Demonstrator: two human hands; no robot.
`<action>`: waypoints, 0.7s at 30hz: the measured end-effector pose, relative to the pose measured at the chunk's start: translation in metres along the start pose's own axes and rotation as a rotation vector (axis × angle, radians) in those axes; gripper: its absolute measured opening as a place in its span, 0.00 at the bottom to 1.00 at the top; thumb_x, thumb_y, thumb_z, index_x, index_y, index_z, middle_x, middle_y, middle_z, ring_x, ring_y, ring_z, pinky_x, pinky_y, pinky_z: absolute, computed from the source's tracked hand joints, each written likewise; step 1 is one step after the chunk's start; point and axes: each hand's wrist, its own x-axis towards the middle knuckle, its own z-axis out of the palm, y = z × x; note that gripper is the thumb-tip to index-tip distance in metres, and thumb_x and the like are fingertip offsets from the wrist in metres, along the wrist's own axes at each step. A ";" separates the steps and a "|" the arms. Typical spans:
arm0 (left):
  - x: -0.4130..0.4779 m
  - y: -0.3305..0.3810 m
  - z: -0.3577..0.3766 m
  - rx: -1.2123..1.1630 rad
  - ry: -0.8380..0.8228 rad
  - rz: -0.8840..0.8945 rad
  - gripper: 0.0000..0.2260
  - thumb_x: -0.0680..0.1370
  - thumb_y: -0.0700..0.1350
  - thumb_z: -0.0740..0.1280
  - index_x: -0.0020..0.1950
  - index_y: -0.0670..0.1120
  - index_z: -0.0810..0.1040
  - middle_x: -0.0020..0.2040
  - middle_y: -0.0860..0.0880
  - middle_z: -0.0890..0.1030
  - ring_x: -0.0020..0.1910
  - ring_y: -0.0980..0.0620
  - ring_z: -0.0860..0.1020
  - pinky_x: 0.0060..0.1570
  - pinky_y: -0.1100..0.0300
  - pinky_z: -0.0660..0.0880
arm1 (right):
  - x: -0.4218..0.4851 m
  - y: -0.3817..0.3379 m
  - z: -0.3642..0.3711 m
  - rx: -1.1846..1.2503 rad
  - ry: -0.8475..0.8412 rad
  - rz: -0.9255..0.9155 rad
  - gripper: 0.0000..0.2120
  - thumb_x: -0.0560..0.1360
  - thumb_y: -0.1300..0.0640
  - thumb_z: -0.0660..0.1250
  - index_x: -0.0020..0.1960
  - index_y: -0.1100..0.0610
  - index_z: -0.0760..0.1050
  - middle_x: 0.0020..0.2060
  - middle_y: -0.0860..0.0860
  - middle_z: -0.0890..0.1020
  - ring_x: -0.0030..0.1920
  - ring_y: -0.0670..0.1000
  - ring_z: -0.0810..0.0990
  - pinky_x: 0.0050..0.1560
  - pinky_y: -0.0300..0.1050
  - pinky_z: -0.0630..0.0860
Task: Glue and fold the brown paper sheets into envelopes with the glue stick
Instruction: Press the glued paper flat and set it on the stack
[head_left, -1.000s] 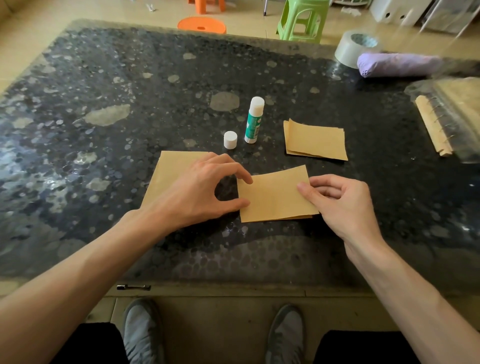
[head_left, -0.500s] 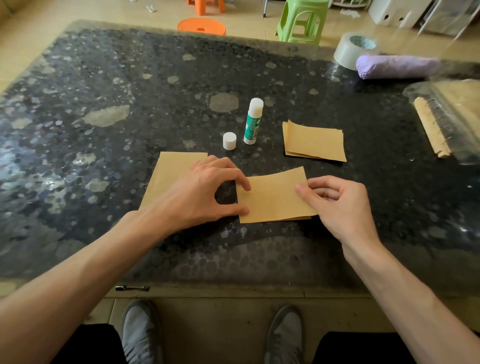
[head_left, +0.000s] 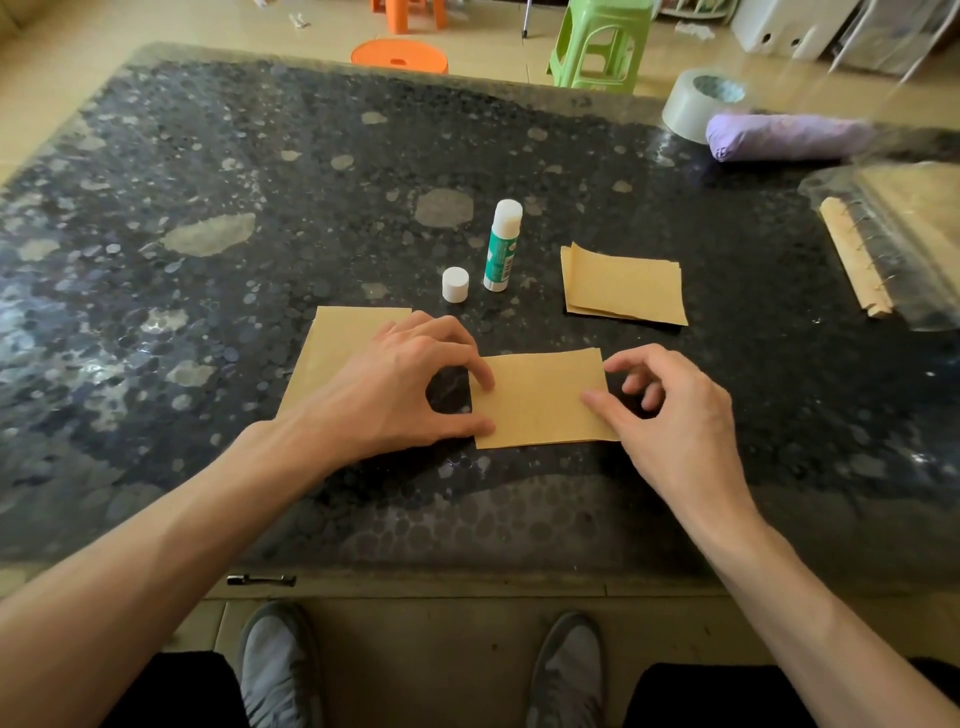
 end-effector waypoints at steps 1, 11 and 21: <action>0.000 0.000 0.000 0.003 -0.005 0.002 0.20 0.71 0.70 0.70 0.57 0.63 0.82 0.61 0.61 0.75 0.58 0.60 0.70 0.65 0.54 0.70 | -0.001 -0.001 0.002 -0.010 -0.026 -0.026 0.15 0.73 0.44 0.77 0.57 0.46 0.80 0.46 0.43 0.78 0.44 0.43 0.76 0.44 0.36 0.73; -0.005 -0.002 0.002 0.097 0.067 -0.051 0.31 0.66 0.79 0.66 0.60 0.62 0.79 0.60 0.61 0.74 0.63 0.57 0.69 0.63 0.50 0.71 | -0.011 -0.013 0.018 -0.134 -0.146 -0.343 0.16 0.79 0.43 0.67 0.65 0.43 0.83 0.51 0.44 0.73 0.53 0.45 0.70 0.51 0.42 0.74; -0.011 -0.002 0.006 0.111 0.125 -0.090 0.32 0.66 0.78 0.67 0.63 0.60 0.78 0.60 0.59 0.73 0.62 0.56 0.70 0.63 0.49 0.72 | -0.007 -0.040 0.038 -0.381 -0.187 -0.456 0.24 0.85 0.41 0.53 0.80 0.42 0.66 0.47 0.48 0.64 0.48 0.48 0.64 0.45 0.45 0.69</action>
